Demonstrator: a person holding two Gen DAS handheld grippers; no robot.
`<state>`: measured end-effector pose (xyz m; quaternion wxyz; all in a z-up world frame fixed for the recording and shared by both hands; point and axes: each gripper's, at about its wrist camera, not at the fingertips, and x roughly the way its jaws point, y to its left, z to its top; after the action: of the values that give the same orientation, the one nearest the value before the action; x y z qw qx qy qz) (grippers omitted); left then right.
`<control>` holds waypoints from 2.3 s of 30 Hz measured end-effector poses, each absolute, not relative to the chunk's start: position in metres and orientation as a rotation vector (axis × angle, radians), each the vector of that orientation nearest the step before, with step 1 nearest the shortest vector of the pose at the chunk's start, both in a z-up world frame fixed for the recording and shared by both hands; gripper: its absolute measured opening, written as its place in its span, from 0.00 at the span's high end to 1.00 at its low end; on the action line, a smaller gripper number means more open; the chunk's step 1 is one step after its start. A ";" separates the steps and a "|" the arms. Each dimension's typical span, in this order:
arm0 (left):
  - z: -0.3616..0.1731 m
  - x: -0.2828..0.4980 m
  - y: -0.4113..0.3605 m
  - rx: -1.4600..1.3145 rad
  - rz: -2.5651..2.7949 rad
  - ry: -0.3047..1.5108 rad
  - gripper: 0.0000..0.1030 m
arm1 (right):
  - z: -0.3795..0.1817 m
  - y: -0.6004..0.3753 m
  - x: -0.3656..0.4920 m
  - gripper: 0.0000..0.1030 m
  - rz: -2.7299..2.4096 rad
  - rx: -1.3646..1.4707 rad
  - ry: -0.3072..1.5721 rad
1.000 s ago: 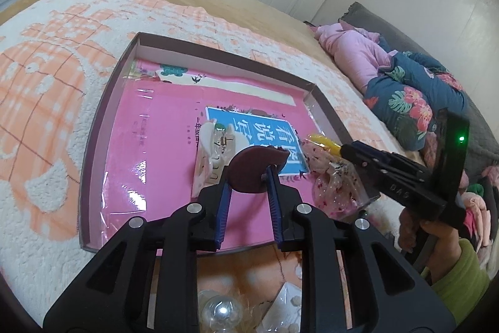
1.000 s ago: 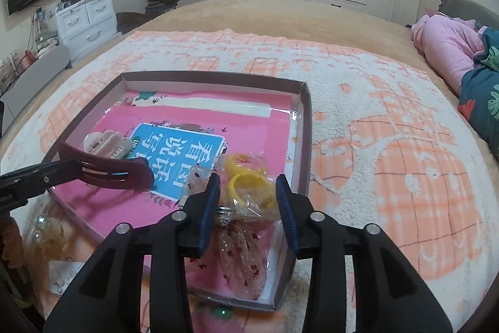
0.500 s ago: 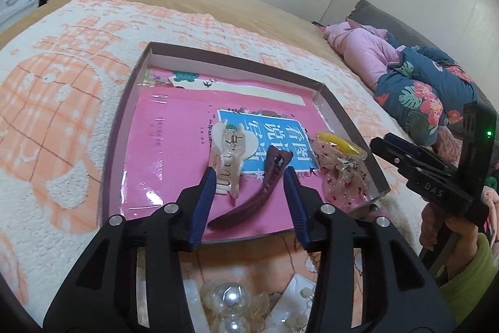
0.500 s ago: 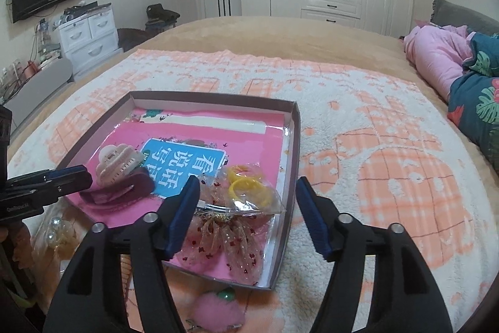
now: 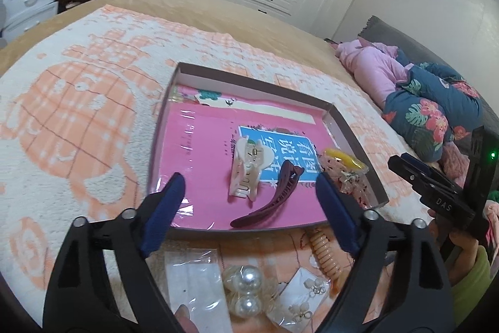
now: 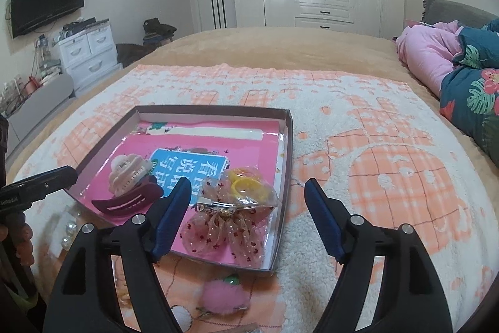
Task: Organize jewelry
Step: 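Withdraw both open tools from the tray toward the pearl earrings and coiled tie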
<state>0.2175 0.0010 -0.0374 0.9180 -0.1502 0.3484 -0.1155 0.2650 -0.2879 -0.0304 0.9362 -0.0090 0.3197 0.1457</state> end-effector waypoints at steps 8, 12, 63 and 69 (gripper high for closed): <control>-0.025 0.203 0.004 -0.298 -0.225 0.670 0.11 | -0.021 -0.287 0.248 0.15 0.284 -0.007 0.594; -0.020 0.196 0.006 -0.294 -0.222 0.659 0.11 | -0.015 -0.286 0.237 0.13 0.282 0.005 0.560; -0.035 0.128 0.049 -0.208 -0.143 0.728 0.11 | -0.055 -0.186 0.149 0.12 0.479 -0.182 0.671; -0.045 0.129 0.042 -0.178 -0.161 0.751 0.11 | -0.070 -0.184 0.153 0.17 0.468 -0.204 0.711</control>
<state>0.1291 0.0424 -0.0452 0.9232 -0.0869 0.3660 -0.0785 0.1527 -0.1839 -0.0702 0.9057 -0.0989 0.3443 0.2268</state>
